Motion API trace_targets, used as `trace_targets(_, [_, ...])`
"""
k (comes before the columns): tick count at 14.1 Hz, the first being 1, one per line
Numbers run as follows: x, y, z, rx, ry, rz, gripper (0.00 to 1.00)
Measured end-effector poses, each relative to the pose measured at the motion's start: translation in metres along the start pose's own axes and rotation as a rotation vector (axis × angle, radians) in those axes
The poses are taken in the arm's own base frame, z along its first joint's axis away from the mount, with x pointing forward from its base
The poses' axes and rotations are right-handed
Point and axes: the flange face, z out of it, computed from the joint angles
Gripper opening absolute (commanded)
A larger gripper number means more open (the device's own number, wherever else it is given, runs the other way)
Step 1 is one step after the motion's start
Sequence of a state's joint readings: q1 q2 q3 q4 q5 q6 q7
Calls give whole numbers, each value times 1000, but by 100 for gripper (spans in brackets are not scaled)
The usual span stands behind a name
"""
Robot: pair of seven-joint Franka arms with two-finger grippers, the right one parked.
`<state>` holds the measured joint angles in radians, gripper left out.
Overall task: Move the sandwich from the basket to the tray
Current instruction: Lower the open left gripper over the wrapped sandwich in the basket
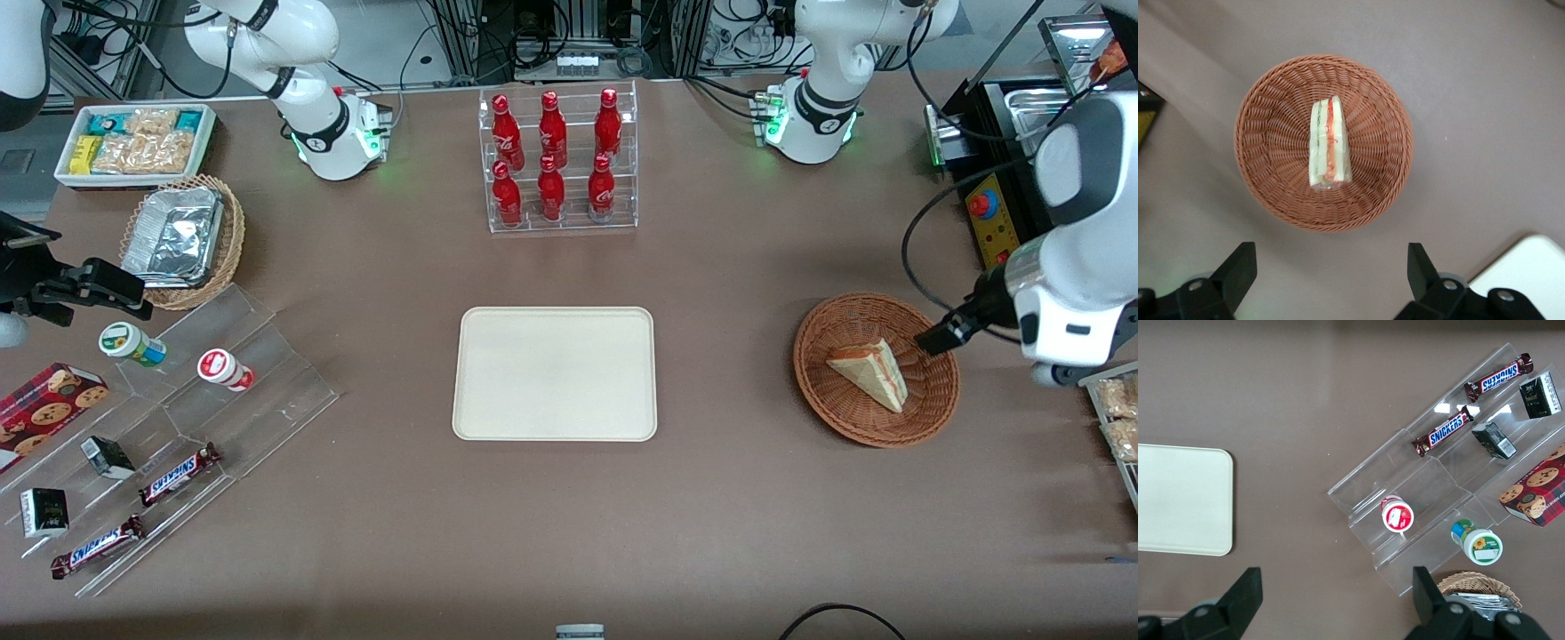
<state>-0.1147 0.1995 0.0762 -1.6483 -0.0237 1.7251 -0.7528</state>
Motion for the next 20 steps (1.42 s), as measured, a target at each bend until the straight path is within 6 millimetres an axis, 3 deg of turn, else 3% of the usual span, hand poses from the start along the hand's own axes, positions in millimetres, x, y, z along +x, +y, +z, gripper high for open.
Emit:
trace_targets(8, [29,27,92,26,-8,-150,100])
trace_targets(14, [24,12,163,15,5,-171,100])
trace_targets(20, [16,-10,195,13,9,-191,100])
